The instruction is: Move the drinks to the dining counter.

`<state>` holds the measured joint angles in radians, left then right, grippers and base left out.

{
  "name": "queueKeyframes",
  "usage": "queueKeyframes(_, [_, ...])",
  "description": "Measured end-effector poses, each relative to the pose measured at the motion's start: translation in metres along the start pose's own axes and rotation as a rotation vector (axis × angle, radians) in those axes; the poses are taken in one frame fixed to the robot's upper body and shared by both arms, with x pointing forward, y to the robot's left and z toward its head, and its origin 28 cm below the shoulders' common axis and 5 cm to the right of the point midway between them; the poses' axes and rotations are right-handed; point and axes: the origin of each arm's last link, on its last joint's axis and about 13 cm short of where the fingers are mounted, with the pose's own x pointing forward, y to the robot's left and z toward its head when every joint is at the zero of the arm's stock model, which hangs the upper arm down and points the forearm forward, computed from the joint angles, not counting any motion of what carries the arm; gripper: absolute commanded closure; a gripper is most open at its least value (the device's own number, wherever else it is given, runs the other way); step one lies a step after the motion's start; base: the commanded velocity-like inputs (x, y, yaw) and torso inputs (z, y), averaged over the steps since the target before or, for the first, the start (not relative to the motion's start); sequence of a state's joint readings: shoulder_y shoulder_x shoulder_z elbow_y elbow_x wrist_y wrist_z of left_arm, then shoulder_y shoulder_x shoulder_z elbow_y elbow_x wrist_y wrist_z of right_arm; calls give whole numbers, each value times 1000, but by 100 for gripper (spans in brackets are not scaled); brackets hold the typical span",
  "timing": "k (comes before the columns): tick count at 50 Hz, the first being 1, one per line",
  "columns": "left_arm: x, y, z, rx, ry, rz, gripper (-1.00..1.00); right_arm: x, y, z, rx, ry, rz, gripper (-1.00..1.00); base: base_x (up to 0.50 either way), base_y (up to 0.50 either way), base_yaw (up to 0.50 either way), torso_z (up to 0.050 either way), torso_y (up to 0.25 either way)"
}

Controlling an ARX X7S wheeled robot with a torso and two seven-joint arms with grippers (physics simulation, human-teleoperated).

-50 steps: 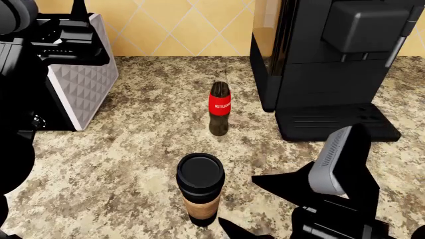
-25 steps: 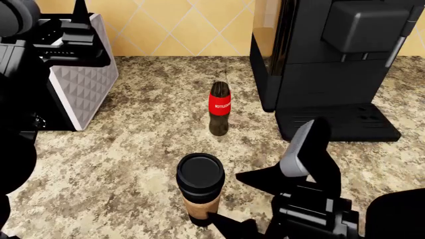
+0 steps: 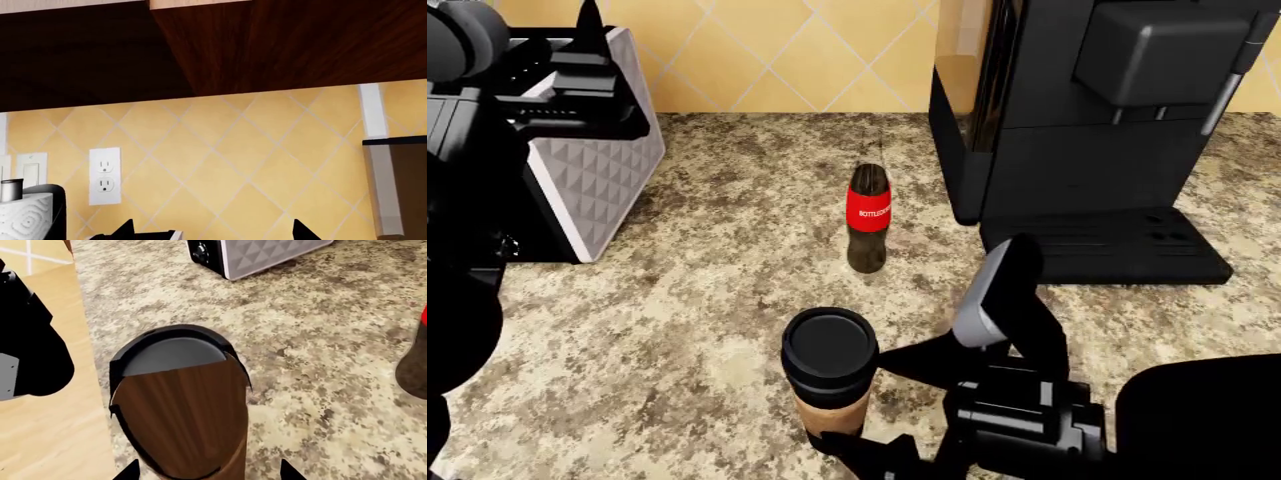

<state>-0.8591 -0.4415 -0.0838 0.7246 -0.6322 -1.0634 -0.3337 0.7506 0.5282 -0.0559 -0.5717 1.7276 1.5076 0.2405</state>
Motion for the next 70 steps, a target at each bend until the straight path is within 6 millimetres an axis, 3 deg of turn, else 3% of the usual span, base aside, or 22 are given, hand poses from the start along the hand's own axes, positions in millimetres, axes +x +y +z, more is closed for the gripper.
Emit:
queueKeyframes(4, [0,0,0,-1,0,-2,-100,3,-2,1,-2,4,15,-100,0,0,0,0,0])
queueKeyframes(5, [0,0,0,-1,-1,-2,-100,4,-2,1,-3,5,18,100,0,0,0,0,0])
queueKeyframes(26, [-1,0,-2,-5,0,-8,-100,5,-1,-1,-20,-13,-3,100,0,0,0,0,0])
queueKeyframes(43, [4,-5,-11,-8,27,-35,-100,-28,30,25,-149,-225,-136,100,0,0,0,0,0])
queueKeyframes(70, [60,-54,-52,52,210,-296,-100,-55,51,39,-193,-364,-215,100,0,0,0,0,0])
